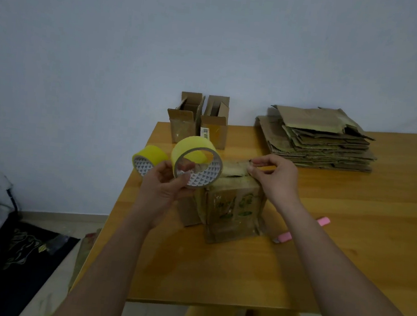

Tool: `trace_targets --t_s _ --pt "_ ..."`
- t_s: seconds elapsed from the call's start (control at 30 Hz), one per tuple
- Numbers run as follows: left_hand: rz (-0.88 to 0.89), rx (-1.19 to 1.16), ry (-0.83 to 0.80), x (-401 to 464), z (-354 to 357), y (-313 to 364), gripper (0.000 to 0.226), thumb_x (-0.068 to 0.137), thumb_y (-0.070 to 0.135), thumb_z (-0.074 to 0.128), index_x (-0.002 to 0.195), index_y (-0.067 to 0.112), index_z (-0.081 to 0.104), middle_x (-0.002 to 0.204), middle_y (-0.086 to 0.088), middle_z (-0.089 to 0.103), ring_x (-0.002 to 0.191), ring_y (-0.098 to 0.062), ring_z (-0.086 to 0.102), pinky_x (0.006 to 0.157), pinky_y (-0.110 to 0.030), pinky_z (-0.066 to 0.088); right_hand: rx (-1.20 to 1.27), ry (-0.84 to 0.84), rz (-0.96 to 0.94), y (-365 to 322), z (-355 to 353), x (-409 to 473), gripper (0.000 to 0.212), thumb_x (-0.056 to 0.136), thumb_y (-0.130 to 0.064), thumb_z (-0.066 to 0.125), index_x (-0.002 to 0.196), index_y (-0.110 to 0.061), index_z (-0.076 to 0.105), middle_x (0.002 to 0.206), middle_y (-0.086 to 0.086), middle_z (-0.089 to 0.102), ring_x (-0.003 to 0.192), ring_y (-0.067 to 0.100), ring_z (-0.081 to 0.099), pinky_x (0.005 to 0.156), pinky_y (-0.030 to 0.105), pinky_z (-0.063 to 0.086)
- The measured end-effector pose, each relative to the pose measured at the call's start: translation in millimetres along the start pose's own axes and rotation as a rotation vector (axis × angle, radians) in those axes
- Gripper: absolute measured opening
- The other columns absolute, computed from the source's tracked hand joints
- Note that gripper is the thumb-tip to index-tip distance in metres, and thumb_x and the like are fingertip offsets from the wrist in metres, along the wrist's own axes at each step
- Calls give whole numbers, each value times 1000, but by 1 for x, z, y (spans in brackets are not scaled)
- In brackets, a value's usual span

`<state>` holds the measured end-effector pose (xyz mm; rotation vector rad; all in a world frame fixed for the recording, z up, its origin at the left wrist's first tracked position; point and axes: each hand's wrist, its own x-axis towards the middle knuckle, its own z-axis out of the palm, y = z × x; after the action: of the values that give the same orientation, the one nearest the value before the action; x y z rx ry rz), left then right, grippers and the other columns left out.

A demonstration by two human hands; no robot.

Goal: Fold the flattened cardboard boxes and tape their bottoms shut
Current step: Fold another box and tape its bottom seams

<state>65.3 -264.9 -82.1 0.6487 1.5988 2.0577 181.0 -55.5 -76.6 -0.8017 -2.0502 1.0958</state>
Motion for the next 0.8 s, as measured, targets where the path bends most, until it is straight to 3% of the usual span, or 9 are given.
trace_targets --t_s 0.17,0.3,0.43,0.53,0.6,0.7,0.8 --pt "-5 8 -16 -3 6 -6 47 72 14 73 113 -1 56 120 -19 64 110 -33 64 85 -49 57 -50 -29 -52 0 -7 8 9 83 -18 76 92 -19 74 89 -9 67 77 6 60 71 20 49" --pt "-12 77 -25 -8 18 -12 53 69 18 86 111 3 58 119 -18 63 110 -32 63 92 -57 52 -133 -59 -93 -4 -14 20 13 86 -9 71 95 -15 76 94 -5 69 86 10 60 86 28 50" --pt "18 131 -28 -10 21 -14 60 66 20 88 118 11 59 118 -7 66 109 -22 64 92 -51 54 -431 -97 -213 -11 -18 8 41 87 7 53 114 -18 72 116 3 69 110 21 61 94 32 46" --pt "31 156 -42 -10 18 -16 62 64 21 86 118 12 58 118 -6 66 108 -21 65 91 -52 54 -442 -178 -332 -4 -16 -18 56 84 7 48 133 -19 58 141 3 54 134 20 44 117 33 23" --pt "35 181 -53 -6 18 -18 61 64 23 90 114 14 59 120 -7 65 111 -23 63 91 -54 54 -585 -196 -423 7 -14 -29 66 79 5 55 140 -18 49 148 3 46 142 17 34 122 35 6" --pt "63 235 -37 0 18 -18 57 63 34 88 111 18 61 119 -5 66 116 -25 60 90 -56 53 -698 -207 -431 12 -11 -29 72 76 -2 66 143 -18 46 150 1 45 143 13 32 121 33 0" --pt "72 214 -33 1 19 -19 59 64 30 90 113 13 61 118 -7 66 117 -24 59 90 -57 53 -688 -201 -425 12 -11 -25 69 77 -4 68 141 -19 48 149 0 46 142 13 34 120 31 0"
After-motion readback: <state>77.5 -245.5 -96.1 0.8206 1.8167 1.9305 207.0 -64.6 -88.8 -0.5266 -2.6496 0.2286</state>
